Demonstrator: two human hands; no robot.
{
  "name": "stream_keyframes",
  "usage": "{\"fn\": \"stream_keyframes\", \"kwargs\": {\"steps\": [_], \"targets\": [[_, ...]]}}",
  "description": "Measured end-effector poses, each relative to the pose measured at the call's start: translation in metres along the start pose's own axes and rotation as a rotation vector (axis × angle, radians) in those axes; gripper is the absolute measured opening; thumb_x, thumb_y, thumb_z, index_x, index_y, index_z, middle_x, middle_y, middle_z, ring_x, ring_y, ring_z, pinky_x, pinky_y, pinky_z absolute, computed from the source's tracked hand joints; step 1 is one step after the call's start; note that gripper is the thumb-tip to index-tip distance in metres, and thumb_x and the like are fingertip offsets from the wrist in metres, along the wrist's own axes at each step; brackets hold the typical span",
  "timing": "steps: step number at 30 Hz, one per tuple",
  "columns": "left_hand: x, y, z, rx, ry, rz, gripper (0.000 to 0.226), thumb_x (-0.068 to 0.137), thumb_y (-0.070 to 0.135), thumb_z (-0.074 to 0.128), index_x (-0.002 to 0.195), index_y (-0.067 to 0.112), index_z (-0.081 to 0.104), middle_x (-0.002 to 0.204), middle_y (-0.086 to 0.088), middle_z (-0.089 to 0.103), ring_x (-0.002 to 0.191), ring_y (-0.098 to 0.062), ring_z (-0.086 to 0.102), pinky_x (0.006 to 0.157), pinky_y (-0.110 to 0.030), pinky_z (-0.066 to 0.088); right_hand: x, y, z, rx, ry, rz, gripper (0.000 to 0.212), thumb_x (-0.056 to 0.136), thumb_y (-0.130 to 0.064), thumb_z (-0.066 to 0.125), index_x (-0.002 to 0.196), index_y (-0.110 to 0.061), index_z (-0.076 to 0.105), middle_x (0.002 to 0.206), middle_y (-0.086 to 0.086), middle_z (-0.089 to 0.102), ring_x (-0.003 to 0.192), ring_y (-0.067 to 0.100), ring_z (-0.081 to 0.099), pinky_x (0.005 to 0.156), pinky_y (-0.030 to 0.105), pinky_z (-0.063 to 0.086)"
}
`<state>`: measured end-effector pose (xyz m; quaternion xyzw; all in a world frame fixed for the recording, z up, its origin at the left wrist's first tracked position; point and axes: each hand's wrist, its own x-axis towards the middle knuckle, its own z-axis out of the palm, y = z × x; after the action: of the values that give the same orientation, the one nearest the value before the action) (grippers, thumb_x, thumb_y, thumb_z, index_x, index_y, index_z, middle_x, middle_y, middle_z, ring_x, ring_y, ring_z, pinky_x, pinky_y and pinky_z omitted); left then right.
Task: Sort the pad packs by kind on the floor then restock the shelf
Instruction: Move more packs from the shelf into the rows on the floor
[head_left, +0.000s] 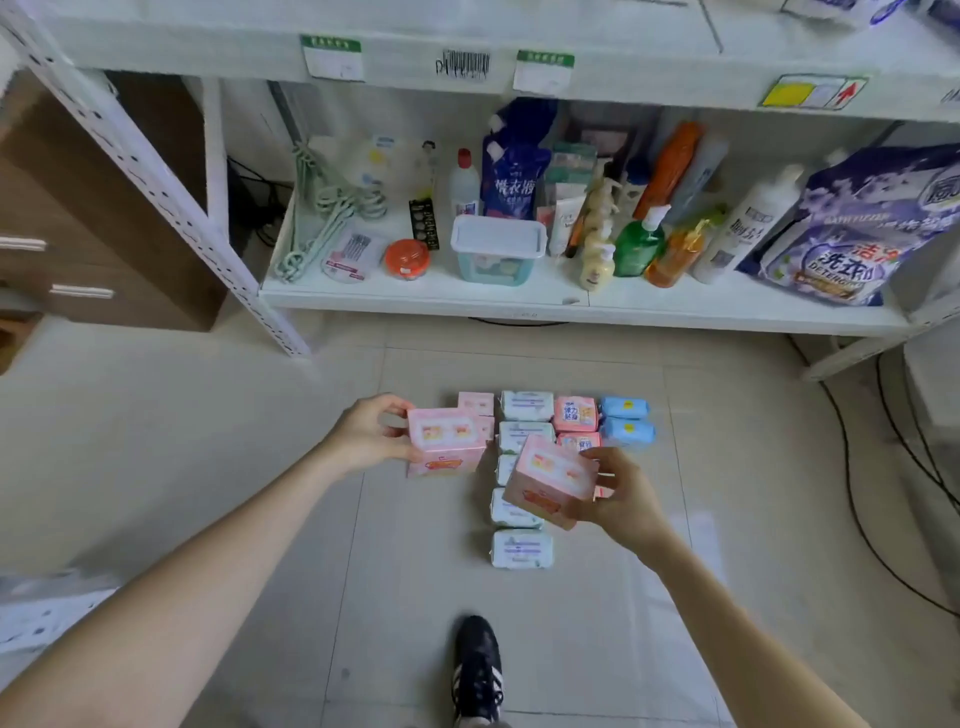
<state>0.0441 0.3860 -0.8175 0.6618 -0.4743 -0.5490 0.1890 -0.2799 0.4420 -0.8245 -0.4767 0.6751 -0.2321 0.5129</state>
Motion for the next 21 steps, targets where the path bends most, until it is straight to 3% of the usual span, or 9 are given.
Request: {"fn": "stream_keyframes", "kwargs": {"steps": [4, 9, 13, 17, 21], "targets": [[0.082, -0.065, 0.029, -0.010, -0.055, -0.019, 0.059, 0.063, -0.004, 0.087, 0.114, 0.008, 0.060, 0.121, -0.004, 0.063, 0.096, -0.025, 0.071, 0.094, -0.039, 0.051, 0.065, 0.070, 0.043, -0.058, -0.035, -0.021, 0.064, 0.058, -0.003, 0.090, 0.109, -0.018, 0.055, 0.100, -0.011, 0.062, 0.089, 0.006, 0.060, 0.066, 0.011, 0.047], [0.174, -0.159, 0.062, 0.001, -0.096, -0.026, 0.058, 0.063, -0.004, 0.086, 0.114, 0.010, 0.061, 0.120, -0.002, 0.063, 0.095, -0.024, 0.071, 0.095, -0.038, 0.050, 0.134, 0.158, 0.095, -0.091, -0.080, -0.062, 0.063, 0.055, -0.017, 0.092, 0.103, -0.031, 0.053, 0.099, -0.017, 0.061, 0.087, -0.012, 0.059, 0.066, 0.007, 0.047], [0.236, -0.223, 0.084, 0.018, -0.115, 0.001, 0.058, 0.063, -0.003, 0.086, 0.114, 0.012, 0.062, 0.118, 0.000, 0.063, 0.091, -0.023, 0.071, 0.094, -0.034, 0.050, 0.177, 0.219, 0.135, -0.126, -0.103, -0.089, 0.065, 0.057, -0.024, 0.092, 0.109, -0.029, 0.054, 0.104, -0.018, 0.061, 0.095, -0.005, 0.060, 0.069, 0.010, 0.050], [0.280, -0.273, 0.101, 0.011, -0.134, 0.032, 0.059, 0.063, -0.003, 0.087, 0.114, 0.014, 0.062, 0.115, 0.000, 0.063, 0.083, -0.018, 0.071, 0.079, -0.019, 0.052, 0.207, 0.266, 0.169, -0.165, -0.099, -0.139, 0.065, 0.059, -0.021, 0.091, 0.110, -0.030, 0.052, 0.104, -0.021, 0.062, 0.100, -0.002, 0.060, 0.075, 0.010, 0.048], [0.307, -0.305, 0.113, -0.006, -0.156, 0.052, 0.058, 0.063, -0.005, 0.085, 0.111, 0.018, 0.062, 0.113, 0.003, 0.064, 0.082, -0.014, 0.071, 0.080, -0.022, 0.053, 0.225, 0.293, 0.193, -0.239, -0.086, -0.189, 0.066, 0.060, -0.022, 0.090, 0.115, -0.027, 0.053, 0.108, -0.014, 0.062, 0.100, 0.001, 0.059, 0.078, 0.011, 0.045]]}}
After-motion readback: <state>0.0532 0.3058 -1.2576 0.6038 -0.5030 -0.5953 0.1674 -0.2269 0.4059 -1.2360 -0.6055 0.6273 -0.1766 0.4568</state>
